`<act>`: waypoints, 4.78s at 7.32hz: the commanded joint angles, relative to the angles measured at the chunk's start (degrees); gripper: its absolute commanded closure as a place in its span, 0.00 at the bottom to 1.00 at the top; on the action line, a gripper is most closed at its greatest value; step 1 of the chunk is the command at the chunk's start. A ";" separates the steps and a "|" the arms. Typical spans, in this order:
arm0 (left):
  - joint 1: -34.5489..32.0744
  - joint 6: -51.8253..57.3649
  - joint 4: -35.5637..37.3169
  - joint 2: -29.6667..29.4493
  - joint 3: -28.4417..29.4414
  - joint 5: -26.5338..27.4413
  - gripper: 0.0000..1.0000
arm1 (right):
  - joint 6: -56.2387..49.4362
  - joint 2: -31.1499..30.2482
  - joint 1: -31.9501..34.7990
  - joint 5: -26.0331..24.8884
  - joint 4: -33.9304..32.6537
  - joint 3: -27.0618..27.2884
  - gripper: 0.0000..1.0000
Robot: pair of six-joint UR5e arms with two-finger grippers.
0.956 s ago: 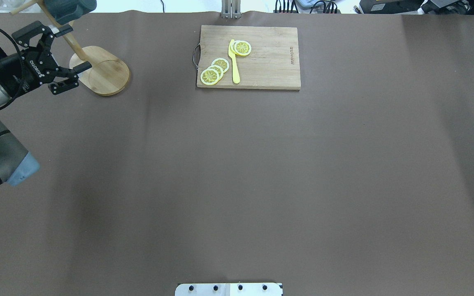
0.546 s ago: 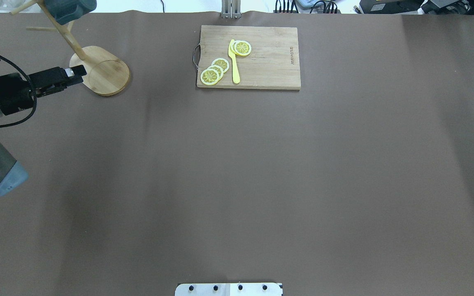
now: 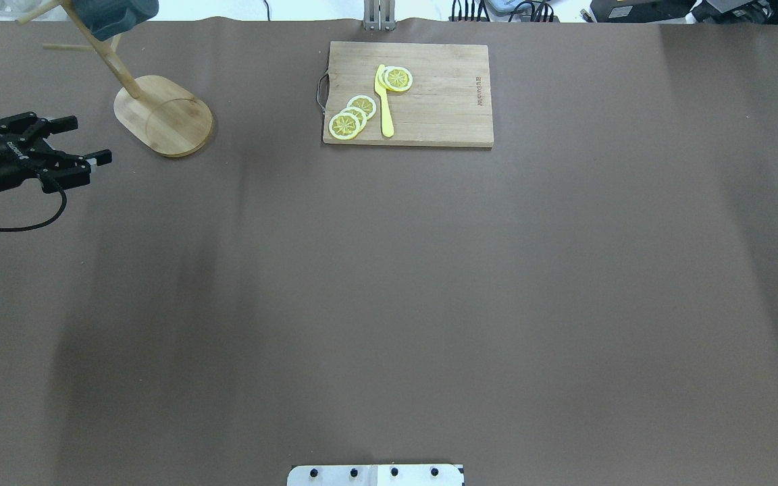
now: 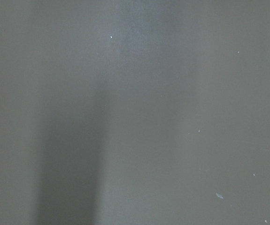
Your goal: Hang cup on storage rack
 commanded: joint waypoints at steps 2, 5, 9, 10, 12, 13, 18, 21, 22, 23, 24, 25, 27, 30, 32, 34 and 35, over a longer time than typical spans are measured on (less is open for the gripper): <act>-9.88 26.71 16.88 4.27 -3.27 0.19 0.00 | 0.00 -0.34 0.00 0.00 0.00 -0.01 0.00; -11.85 42.90 27.26 7.79 -3.53 9.92 0.00 | -0.09 -0.69 0.00 0.00 0.26 -0.09 0.00; -21.50 54.99 60.30 2.29 -5.63 12.41 0.00 | -0.09 -0.69 0.00 -0.35 0.26 -0.10 0.00; -22.82 50.99 69.66 0.96 -6.86 9.62 0.00 | -0.09 -0.60 0.00 -0.27 0.26 -0.09 0.00; -28.96 40.09 80.43 1.20 -6.61 -13.40 0.00 | -0.09 -0.60 0.00 -0.35 0.26 -0.09 0.00; -33.43 32.57 79.26 3.56 -6.70 -28.49 0.00 | -0.09 -0.52 0.00 -0.44 0.26 -0.18 0.00; -33.65 19.21 79.73 7.89 -7.31 -29.90 0.00 | -0.70 -0.34 0.00 -0.26 0.35 -0.45 0.00; -33.65 20.18 83.55 8.41 -10.12 -30.04 0.00 | -1.14 -0.51 0.00 -2.80 0.26 -0.36 0.00; -33.38 20.19 85.81 8.24 -10.74 -30.05 0.00 | -1.14 -0.60 0.00 -2.73 -0.17 -0.45 0.00; -33.03 21.40 91.06 7.98 -13.18 -30.05 0.00 | -1.14 -0.69 -0.44 -2.81 -0.61 -1.06 0.00; -32.94 25.33 94.50 8.41 -14.16 -29.52 0.00 | -1.06 -0.69 -0.44 -1.94 -0.09 -2.63 0.00; -32.94 25.55 94.36 8.42 -13.56 -30.21 0.00 | -1.14 -0.87 -0.44 -2.02 0.26 -2.64 0.00; -32.94 25.72 94.18 7.62 -12.50 -30.31 0.00 | -1.06 -1.83 -0.62 -2.64 0.18 -3.08 0.00; -32.77 25.99 92.61 8.42 -14.43 -30.22 0.00 | -1.23 -4.82 -0.71 -2.81 0.26 -3.78 0.00; -32.42 25.99 92.34 8.50 -14.17 -30.13 0.00 | -1.14 -5.26 -0.71 -2.64 0.35 -3.35 0.00; -32.33 25.99 92.51 8.50 -13.73 -29.96 0.00 | -1.14 -5.26 -0.79 -2.37 0.44 -3.26 0.00; -32.33 25.99 92.51 8.50 -13.73 -29.78 0.00 | -1.14 -5.26 -0.71 -2.37 0.44 -3.26 0.00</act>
